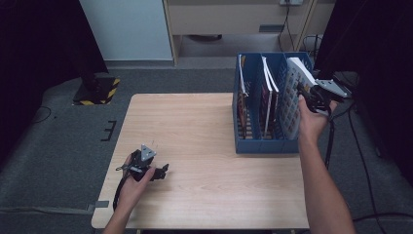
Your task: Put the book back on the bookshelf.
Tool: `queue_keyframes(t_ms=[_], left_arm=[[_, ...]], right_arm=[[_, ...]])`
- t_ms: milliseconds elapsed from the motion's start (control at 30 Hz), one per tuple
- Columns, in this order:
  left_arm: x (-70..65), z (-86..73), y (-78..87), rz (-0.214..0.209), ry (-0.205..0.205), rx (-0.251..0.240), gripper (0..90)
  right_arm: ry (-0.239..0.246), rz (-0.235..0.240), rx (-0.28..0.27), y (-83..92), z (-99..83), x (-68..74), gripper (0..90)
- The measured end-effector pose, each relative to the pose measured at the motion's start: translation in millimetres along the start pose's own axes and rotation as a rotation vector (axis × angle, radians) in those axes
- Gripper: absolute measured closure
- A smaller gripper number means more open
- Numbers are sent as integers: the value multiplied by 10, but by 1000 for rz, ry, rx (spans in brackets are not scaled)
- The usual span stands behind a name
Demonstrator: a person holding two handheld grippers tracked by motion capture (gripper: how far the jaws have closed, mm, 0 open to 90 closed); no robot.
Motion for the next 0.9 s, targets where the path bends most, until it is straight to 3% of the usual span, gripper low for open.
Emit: queue_keyframes(t_ms=[900], left_arm=[[4,1,2,0,0,-1,54]], right_arm=[[11,18,-6,-34,-51,33,734]])
Point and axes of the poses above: each handheld gripper's, and its own axes: y roughly backward along the jaws, z roughly out of its top, x roughly to its left, the point moved 3 cm from there along -y, roughly forward along the jaws, and after that the axes turned 8 degrees about x, right-handed, at the moved point
